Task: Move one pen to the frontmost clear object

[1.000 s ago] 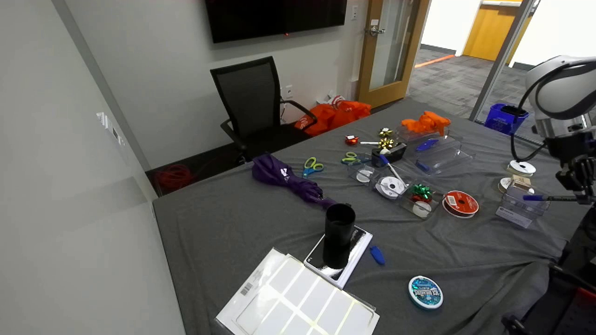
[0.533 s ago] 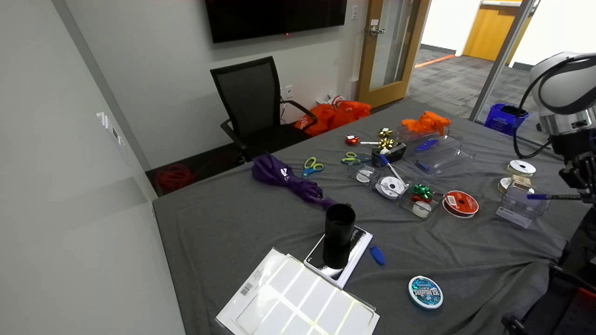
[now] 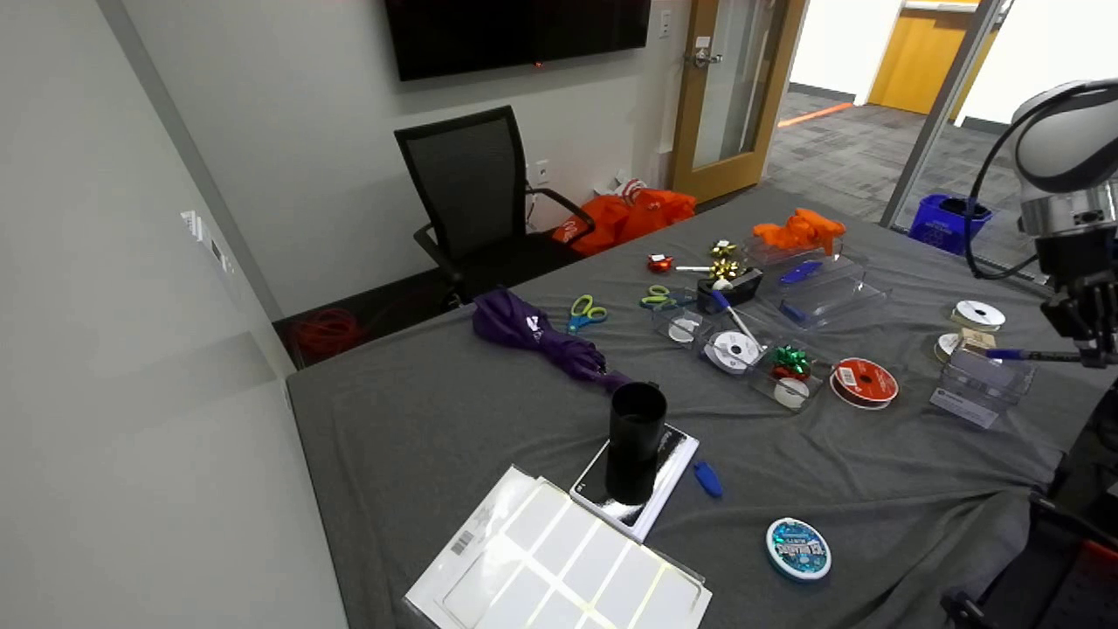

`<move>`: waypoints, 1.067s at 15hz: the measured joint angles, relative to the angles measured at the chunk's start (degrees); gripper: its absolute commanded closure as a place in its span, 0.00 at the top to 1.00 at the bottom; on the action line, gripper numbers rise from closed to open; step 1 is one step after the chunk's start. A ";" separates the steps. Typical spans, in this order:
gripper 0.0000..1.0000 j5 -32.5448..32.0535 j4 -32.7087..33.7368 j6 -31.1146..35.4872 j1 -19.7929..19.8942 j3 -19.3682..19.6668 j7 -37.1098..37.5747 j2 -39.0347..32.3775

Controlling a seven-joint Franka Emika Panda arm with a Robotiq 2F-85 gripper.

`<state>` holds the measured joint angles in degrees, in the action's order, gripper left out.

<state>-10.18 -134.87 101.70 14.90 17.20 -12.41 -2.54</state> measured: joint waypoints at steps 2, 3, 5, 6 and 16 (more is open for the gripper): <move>0.04 1.57 0.94 0.02 -0.01 -0.09 1.26 -1.33; 0.04 2.23 1.44 0.07 -0.02 -0.17 2.01 -2.18; 0.04 3.34 2.49 0.14 -0.04 -0.37 3.68 -4.21; 0.04 3.86 3.02 0.19 -0.05 -0.43 4.51 -5.23; 0.04 6.22 7.80 4.89 0.00 -0.48 12.18 -13.64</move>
<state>-3.96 -127.06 106.59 14.89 16.72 -0.22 -16.18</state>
